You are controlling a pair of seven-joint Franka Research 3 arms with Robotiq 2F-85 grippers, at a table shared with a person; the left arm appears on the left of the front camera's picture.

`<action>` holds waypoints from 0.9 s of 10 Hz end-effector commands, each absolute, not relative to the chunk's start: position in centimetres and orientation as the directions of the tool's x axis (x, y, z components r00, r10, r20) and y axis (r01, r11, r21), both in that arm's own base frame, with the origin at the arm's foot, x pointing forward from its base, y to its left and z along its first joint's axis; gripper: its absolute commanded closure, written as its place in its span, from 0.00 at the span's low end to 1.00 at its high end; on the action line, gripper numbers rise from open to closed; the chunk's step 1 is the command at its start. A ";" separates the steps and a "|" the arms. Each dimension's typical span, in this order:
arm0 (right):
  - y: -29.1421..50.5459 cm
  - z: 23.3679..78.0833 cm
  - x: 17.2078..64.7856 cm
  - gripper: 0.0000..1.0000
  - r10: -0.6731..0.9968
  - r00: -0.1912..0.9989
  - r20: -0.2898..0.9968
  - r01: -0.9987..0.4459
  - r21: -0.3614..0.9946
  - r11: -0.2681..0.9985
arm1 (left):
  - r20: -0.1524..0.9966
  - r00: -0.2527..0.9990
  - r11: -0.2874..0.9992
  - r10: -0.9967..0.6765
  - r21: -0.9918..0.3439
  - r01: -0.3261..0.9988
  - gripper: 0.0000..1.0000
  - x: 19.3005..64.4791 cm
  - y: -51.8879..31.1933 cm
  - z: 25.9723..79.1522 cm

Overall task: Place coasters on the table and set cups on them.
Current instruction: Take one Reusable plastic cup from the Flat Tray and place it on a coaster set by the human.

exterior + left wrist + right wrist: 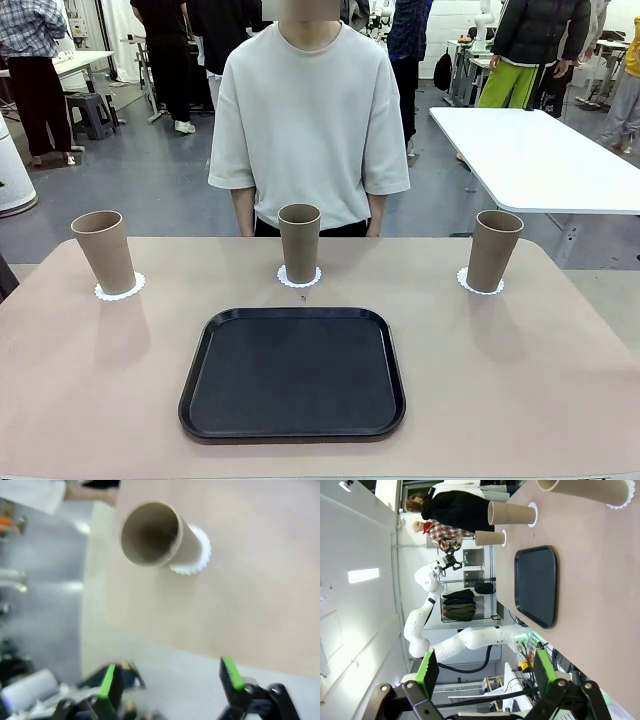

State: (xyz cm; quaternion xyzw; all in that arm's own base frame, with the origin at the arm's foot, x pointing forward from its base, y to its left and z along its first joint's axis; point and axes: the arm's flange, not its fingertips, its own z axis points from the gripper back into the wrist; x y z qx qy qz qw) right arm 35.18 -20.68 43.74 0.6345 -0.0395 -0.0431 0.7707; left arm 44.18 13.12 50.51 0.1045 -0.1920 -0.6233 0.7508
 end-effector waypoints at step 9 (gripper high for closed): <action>-20.7 43.7 35.0 0.00 -0.113 0.993 0.020 0.001 0.983 0.184 | 0.125 0.239 0.243 -0.963 0.017 0.970 0.00 40.4 5.8 52.1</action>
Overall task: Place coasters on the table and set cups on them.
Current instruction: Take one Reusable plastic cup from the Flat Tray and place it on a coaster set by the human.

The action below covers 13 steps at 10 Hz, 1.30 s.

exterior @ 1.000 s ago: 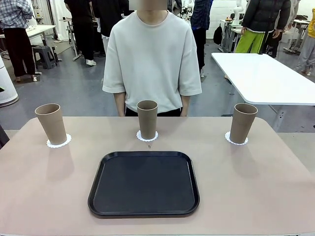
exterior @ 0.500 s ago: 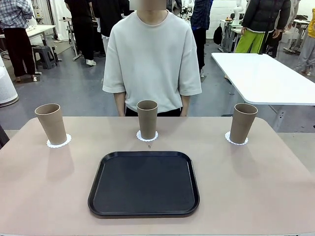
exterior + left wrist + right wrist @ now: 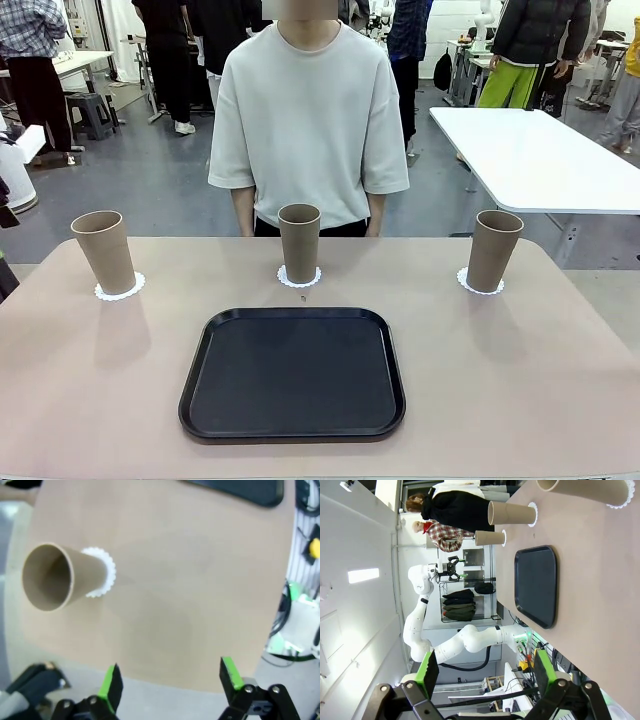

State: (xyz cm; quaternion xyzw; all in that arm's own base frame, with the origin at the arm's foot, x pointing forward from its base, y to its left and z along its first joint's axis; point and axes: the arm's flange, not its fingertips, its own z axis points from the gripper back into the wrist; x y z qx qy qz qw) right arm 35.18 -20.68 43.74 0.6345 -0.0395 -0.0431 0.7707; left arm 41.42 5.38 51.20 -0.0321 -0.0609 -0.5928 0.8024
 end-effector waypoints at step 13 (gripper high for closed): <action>-20.7 43.7 35.0 0.00 -0.113 0.993 0.020 0.001 0.983 0.184 | 0.175 0.783 0.779 -0.597 -0.108 0.618 0.00 39.5 4.7 50.3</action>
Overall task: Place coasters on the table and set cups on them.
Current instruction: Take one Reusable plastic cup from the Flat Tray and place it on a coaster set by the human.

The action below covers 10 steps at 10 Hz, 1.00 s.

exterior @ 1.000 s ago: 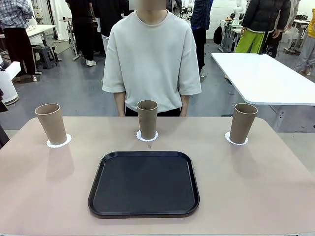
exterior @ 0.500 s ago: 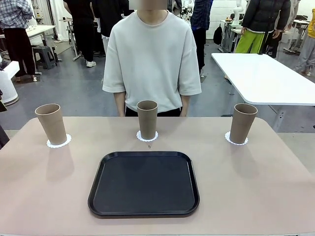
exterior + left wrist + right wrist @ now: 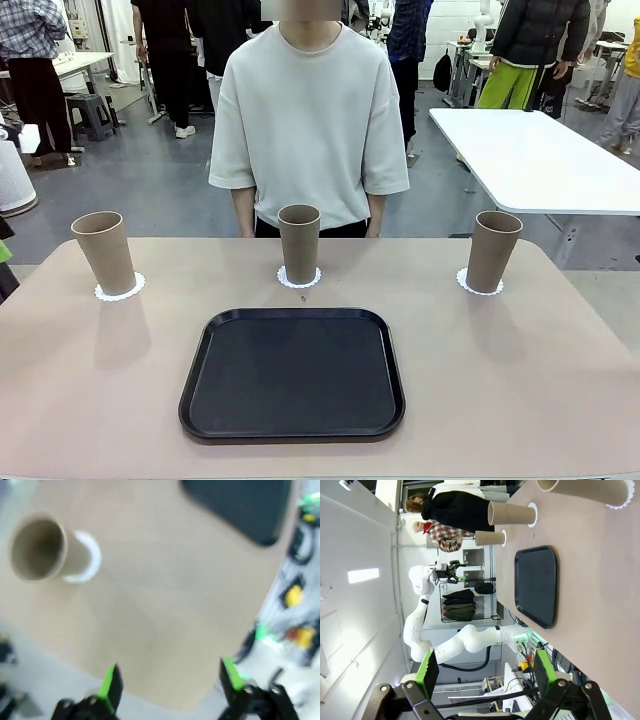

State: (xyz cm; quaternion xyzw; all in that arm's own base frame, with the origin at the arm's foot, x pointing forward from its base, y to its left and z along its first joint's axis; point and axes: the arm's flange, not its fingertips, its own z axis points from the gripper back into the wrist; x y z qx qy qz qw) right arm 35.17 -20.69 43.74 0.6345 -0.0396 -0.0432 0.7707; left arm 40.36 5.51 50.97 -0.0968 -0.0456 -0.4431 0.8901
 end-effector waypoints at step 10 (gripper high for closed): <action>-20.7 43.7 35.0 0.00 -0.113 0.993 0.020 0.001 0.983 0.184 | 0.244 0.873 0.492 -0.422 -0.747 0.447 0.00 39.4 14.4 45.5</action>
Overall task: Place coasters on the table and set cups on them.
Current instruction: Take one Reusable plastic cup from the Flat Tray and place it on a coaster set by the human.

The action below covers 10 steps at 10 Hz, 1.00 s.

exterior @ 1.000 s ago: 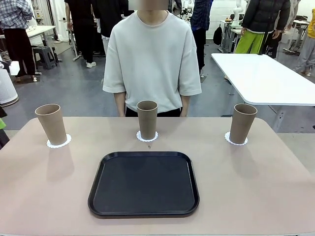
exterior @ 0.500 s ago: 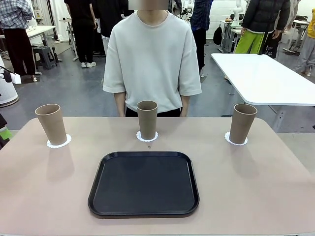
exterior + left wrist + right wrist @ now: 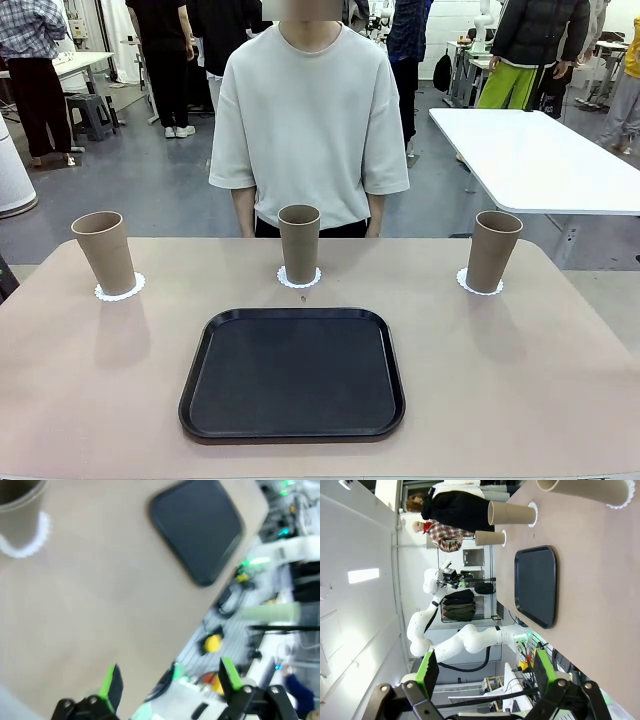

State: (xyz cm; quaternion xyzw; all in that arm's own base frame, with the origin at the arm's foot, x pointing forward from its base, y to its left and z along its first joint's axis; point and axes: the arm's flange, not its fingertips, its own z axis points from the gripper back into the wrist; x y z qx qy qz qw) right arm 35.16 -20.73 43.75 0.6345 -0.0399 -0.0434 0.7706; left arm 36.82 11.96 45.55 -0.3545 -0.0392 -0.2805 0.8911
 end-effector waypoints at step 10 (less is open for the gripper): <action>-20.7 43.7 35.0 0.00 -0.113 0.993 0.020 0.001 0.983 0.184 | 0.355 0.934 0.383 0.040 -0.869 0.314 0.00 35.7 29.3 44.8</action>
